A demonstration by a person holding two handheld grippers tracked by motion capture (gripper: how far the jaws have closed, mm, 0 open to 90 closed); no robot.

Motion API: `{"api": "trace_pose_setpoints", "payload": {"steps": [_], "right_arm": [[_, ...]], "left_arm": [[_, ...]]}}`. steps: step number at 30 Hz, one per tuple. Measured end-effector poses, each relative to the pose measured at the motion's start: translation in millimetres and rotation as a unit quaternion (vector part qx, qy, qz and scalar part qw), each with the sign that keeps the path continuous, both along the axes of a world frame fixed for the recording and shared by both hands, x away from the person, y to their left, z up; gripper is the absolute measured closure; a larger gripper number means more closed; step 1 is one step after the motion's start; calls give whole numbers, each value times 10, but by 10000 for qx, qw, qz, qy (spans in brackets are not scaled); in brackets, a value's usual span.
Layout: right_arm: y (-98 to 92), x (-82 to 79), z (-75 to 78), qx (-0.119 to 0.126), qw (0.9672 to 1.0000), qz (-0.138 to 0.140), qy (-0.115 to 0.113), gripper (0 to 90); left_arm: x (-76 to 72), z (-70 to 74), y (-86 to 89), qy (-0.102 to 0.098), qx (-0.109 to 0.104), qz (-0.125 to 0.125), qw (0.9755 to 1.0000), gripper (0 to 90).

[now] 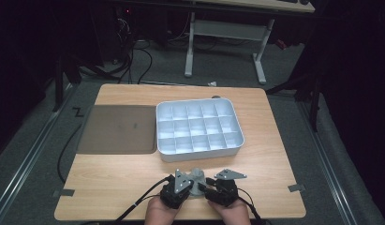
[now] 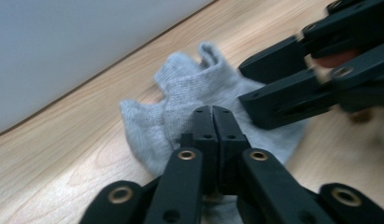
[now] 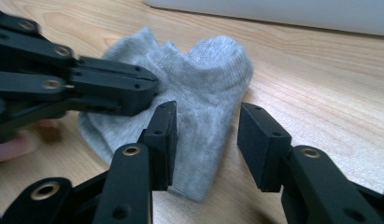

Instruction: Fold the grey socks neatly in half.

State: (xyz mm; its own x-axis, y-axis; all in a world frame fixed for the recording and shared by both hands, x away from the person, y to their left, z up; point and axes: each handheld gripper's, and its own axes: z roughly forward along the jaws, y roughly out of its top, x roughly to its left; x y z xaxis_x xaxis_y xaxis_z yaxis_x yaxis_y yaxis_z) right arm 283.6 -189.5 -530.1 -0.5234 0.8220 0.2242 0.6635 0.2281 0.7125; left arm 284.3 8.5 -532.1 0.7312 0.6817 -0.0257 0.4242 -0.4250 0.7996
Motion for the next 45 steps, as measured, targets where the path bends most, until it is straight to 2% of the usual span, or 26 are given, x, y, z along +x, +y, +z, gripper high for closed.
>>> {"api": "trace_pose_setpoints", "payload": {"steps": [4,6,9,14,15,17,19,22,26,28,31,36,38,40,45], "right_arm": [[10,-8,0,70,10000,-21,51,566],[26,-5,-4,156,9998,-6,115,594],[45,-3,-7,151,9998,14,112,622],[65,12,-18,216,9996,81,171,744],[65,2,-13,226,9996,138,126,818],[69,-8,-10,222,9996,159,96,826],[79,-32,-2,161,9997,207,-27,832],[60,-60,33,215,9994,256,-128,834],[24,-106,91,102,9992,332,-195,833],[-8,-112,107,101,9992,333,-177,833],[-35,-117,108,115,9994,300,-157,833],[-39,-124,124,201,9991,310,-188,832],[-17,-138,139,250,9989,338,-226,832],[41,-166,163,314,9979,438,-361,830],[65,-175,176,296,9977,438,-416,808]], "left_arm": [[0,-3,15,27,0,34,10000,900],[0,-5,23,34,-9,51,10000,900],[4,-6,32,53,-23,59,10000,900],[4,-6,34,64,-32,68,10000,900],[6,-7,35,71,-40,71,9999,900],[9,-6,39,88,-51,65,9999,900],[11,-5,40,100,-57,60,9999,900],[7,-5,41,85,-89,65,9999,900],[-66,6,14,-126,-34,-4,9999,858],[-82,8,-7,-169,25,-53,9998,850],[-64,10,-16,-88,-9,-74,9999,849],[-17,-4,-16,66,-62,-90,9999,900],[-16,-4,-24,66,-49,-101,9999,900],[-15,-5,-30,54,-37,-93,9999,900],[-9,-6,-27,77,-59,-89,9999,900]]}}
